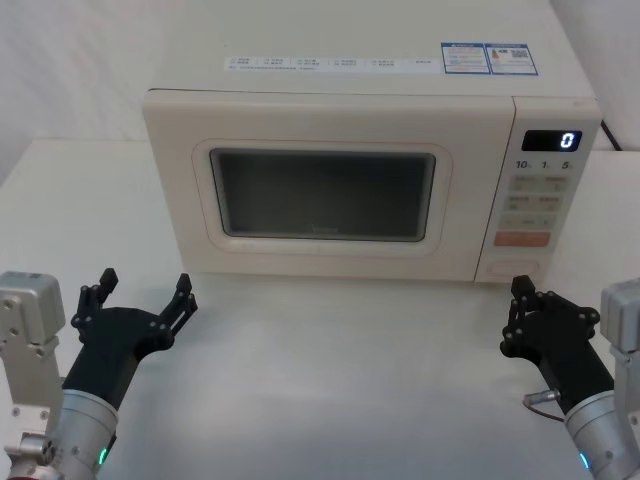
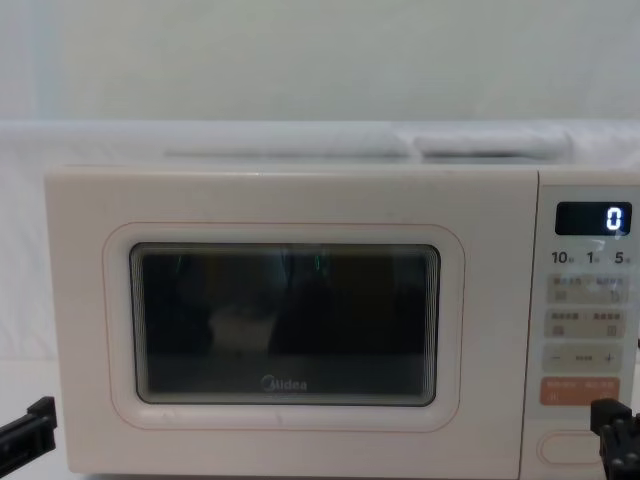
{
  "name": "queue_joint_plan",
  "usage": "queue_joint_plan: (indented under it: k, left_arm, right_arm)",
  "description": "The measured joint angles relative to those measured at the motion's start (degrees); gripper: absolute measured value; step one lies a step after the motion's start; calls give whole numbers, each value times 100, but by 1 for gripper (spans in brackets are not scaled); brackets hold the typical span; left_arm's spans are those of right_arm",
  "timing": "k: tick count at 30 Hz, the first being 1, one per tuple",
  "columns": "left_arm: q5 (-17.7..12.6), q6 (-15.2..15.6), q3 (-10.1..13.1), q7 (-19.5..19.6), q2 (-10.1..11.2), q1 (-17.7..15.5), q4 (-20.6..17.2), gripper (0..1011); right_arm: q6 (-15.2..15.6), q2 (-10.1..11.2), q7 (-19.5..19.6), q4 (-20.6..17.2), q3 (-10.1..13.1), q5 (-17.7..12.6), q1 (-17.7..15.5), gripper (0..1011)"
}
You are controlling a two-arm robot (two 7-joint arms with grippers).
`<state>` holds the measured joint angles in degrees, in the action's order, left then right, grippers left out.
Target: Press the button to open the microwave door with one hand; close the microwave door with the other hand.
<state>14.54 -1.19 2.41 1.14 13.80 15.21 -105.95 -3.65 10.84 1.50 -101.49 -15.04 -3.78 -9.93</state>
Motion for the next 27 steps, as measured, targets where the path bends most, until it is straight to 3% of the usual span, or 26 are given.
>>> queue_joint_plan:
  k: [15, 27]
  left_arm:
    - [0, 0, 0, 0, 0, 0, 0, 1001]
    - [0, 0, 0, 0, 0, 0, 0, 1001]
  right_arm:
    - [39, -148, -212, 94, 171, 116, 30, 0]
    - [177, -360, -500, 656, 330, 123, 353, 0]
